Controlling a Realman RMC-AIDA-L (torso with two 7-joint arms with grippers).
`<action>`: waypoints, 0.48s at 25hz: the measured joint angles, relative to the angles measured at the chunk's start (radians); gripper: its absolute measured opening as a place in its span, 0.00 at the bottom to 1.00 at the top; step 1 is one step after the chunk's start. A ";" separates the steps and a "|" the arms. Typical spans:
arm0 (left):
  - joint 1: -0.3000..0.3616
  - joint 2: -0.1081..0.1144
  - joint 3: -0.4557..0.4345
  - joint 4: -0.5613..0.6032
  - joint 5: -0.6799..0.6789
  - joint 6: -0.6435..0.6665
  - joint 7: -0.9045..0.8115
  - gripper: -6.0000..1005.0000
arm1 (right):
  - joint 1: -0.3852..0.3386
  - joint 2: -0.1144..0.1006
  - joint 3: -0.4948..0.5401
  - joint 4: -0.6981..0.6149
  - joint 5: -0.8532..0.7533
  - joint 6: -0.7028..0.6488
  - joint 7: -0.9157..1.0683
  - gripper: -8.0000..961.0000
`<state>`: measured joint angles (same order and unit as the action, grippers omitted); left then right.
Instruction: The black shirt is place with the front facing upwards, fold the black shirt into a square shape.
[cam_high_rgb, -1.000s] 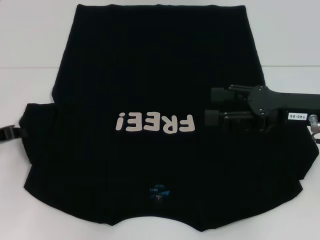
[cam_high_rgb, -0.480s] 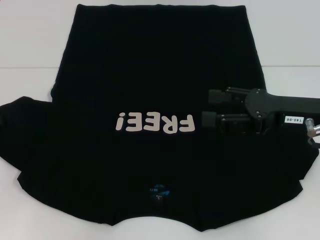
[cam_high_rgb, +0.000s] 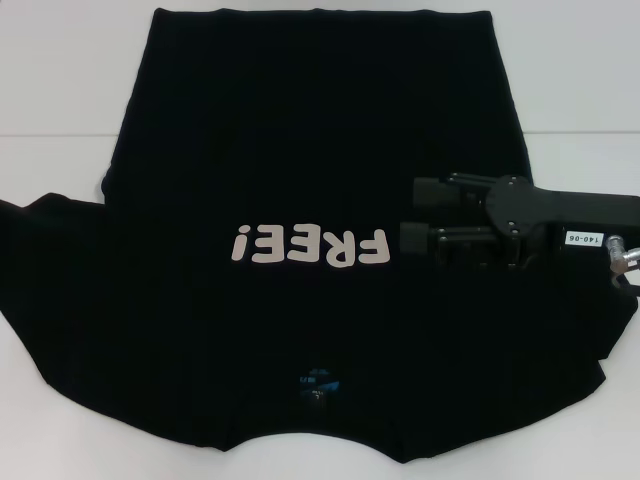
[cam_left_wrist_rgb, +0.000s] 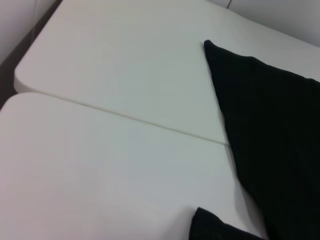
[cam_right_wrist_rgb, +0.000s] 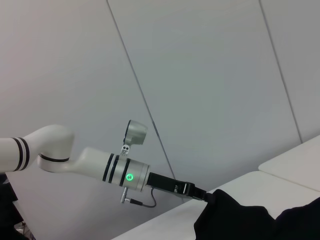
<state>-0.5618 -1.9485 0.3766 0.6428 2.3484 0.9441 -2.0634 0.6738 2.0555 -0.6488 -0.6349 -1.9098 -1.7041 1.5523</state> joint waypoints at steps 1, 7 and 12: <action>-0.002 0.000 0.000 0.000 0.000 -0.006 0.000 0.02 | 0.001 0.000 0.000 0.000 0.000 0.000 0.000 0.94; -0.013 -0.001 0.000 0.000 -0.001 -0.007 0.000 0.02 | 0.006 0.000 0.000 0.000 0.000 0.002 0.000 0.93; -0.015 -0.003 -0.004 0.005 -0.022 0.098 -0.004 0.02 | 0.006 0.000 0.000 0.000 0.000 0.005 0.000 0.93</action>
<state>-0.5765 -1.9514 0.3727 0.6474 2.3266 1.0420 -2.0679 0.6796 2.0555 -0.6483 -0.6351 -1.9098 -1.6988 1.5523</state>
